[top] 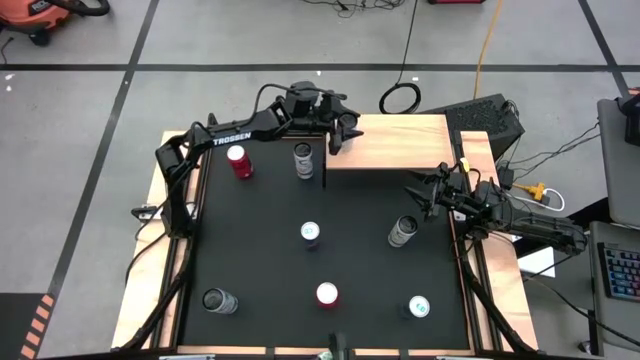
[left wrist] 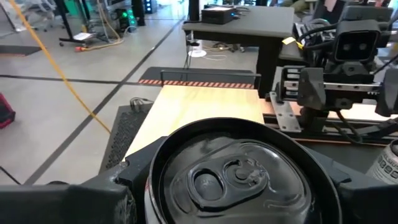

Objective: Place canned beverage on shelf
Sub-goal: Put the left white-yellow soda can on the shelf

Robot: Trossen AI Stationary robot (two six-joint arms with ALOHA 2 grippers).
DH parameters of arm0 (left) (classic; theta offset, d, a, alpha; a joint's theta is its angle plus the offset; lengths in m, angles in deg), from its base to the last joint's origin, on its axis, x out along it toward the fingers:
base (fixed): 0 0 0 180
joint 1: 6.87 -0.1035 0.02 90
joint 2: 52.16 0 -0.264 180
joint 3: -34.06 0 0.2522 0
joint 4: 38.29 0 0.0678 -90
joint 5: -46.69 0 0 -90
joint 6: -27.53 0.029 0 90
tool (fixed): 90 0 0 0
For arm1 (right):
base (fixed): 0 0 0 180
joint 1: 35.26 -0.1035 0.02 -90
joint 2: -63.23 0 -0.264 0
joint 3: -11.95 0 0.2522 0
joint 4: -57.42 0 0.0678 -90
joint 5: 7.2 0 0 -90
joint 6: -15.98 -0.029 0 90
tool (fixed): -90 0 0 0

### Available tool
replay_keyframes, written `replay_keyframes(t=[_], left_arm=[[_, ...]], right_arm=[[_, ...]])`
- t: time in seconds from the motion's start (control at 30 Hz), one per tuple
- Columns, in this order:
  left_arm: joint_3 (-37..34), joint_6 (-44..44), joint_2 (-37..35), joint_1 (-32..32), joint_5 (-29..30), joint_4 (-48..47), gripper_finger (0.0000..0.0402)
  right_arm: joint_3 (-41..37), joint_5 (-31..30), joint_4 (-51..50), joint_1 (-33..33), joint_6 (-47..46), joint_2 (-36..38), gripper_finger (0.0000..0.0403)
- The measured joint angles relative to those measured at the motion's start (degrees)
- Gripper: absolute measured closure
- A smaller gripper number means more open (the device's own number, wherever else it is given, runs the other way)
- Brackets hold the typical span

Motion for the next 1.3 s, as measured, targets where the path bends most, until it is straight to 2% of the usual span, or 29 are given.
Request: replay_keyframes(t=[0.37,0.6,1.0,1.3], left_arm=[[0.0,-3.0,0.0,-2.7,-10.0,0.0,0.014],[0.0,-2.6,0.0,-3.1,-11.1,0.0,0.0137],[0.0,-3.0,0.0,-3.7,-12.8,0.3,0.0039],[0.0,-7.5,-0.3,-3.7,-11.6,7.7,0.0031]], right_arm=[[0.0,0.0,0.0,0.0,0.0,0.0,0.0133],[0.0,0.0,0.0,0.0,0.0,0.0,0.0133],[0.0,0.0,0.0,0.0,0.0,0.0,0.0133],[0.0,0.0,0.0,0.0,0.0,0.0,0.0133]])
